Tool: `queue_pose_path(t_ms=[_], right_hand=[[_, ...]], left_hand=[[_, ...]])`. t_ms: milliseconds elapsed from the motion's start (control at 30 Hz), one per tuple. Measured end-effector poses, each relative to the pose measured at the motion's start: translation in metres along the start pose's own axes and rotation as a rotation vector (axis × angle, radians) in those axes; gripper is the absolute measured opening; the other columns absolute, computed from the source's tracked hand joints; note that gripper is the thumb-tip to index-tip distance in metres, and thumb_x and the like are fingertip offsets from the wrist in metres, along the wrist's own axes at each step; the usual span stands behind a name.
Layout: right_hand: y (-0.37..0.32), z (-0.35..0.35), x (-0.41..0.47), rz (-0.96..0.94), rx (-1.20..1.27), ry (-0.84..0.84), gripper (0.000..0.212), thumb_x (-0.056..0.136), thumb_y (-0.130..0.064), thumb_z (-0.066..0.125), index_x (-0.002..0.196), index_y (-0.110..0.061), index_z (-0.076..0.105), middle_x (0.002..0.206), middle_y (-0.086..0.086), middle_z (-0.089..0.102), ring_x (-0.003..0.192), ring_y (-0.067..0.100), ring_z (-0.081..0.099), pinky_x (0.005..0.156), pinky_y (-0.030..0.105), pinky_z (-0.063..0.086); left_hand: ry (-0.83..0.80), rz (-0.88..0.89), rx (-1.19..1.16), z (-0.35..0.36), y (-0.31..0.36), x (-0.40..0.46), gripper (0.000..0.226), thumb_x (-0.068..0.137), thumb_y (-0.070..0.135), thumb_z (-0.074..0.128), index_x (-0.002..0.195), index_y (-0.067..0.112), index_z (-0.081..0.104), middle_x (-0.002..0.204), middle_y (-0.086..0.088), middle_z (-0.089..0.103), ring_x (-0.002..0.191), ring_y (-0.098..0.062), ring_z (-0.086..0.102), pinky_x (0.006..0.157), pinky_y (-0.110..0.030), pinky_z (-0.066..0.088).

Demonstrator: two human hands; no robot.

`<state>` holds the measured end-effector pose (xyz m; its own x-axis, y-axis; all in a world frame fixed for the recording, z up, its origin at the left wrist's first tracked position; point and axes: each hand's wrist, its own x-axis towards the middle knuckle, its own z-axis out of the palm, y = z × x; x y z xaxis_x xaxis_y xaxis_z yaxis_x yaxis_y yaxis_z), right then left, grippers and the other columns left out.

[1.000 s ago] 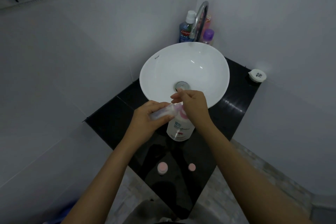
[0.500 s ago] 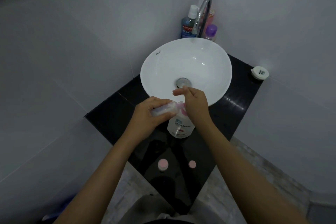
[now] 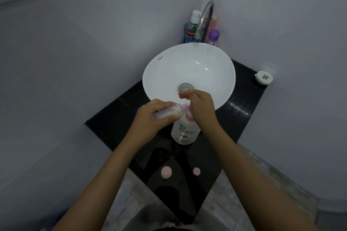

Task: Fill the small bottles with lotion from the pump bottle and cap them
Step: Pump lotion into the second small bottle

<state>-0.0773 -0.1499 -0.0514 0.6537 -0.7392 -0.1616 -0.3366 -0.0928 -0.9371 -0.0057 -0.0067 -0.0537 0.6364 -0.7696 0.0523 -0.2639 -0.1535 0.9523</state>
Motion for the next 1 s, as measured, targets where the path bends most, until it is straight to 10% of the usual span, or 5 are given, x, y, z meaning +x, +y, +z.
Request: queue_pose_path(t_ms=[167, 567, 767, 1000], right_hand=[[0.008, 0.007, 0.001, 0.001, -0.092, -0.009, 0.040, 0.085, -0.036, 0.033, 0.063, -0.042, 0.067, 0.074, -0.025, 0.066, 0.087, 0.012, 0.063, 0.109, 0.063, 0.028], [-0.001, -0.006, 0.001, -0.045, 0.001, -0.061, 0.037, 0.098, -0.023, 0.042, 0.091, -0.005, 0.074, 0.084, 0.000, 0.069, 0.076, -0.001, 0.059, 0.069, 0.016, 0.045], [0.012, 0.004, 0.001, 0.014, -0.026, -0.028, 0.040, 0.096, -0.036, 0.038, 0.076, -0.028, 0.072, 0.035, -0.024, 0.049, 0.055, 0.002, 0.045, 0.081, 0.037, 0.033], [-0.003, -0.001, -0.003, 0.071, -0.088, -0.057, 0.037, 0.095, -0.031, 0.043, 0.082, -0.020, 0.076, 0.077, -0.007, 0.067, 0.080, 0.015, 0.060, 0.092, 0.046, 0.047]], left_hand=[[-0.007, -0.043, 0.021, 0.004, -0.008, 0.000, 0.037, 0.075, 0.026, 0.074, 0.111, 0.025, 0.067, 0.106, 0.011, 0.065, 0.097, 0.007, 0.059, 0.081, -0.004, 0.044], [-0.001, -0.023, -0.026, 0.001, -0.001, 0.001, 0.033, 0.075, 0.025, 0.075, 0.107, 0.026, 0.069, 0.106, 0.007, 0.067, 0.099, -0.002, 0.062, 0.087, -0.016, 0.049], [-0.056, -0.066, 0.021, 0.001, -0.008, 0.003, 0.036, 0.076, 0.029, 0.073, 0.111, 0.025, 0.067, 0.109, 0.007, 0.066, 0.100, -0.001, 0.061, 0.085, -0.015, 0.048], [-0.031, -0.055, -0.008, 0.003, -0.006, 0.001, 0.035, 0.077, 0.026, 0.073, 0.111, 0.022, 0.068, 0.108, 0.008, 0.066, 0.097, 0.003, 0.061, 0.080, -0.007, 0.046]])
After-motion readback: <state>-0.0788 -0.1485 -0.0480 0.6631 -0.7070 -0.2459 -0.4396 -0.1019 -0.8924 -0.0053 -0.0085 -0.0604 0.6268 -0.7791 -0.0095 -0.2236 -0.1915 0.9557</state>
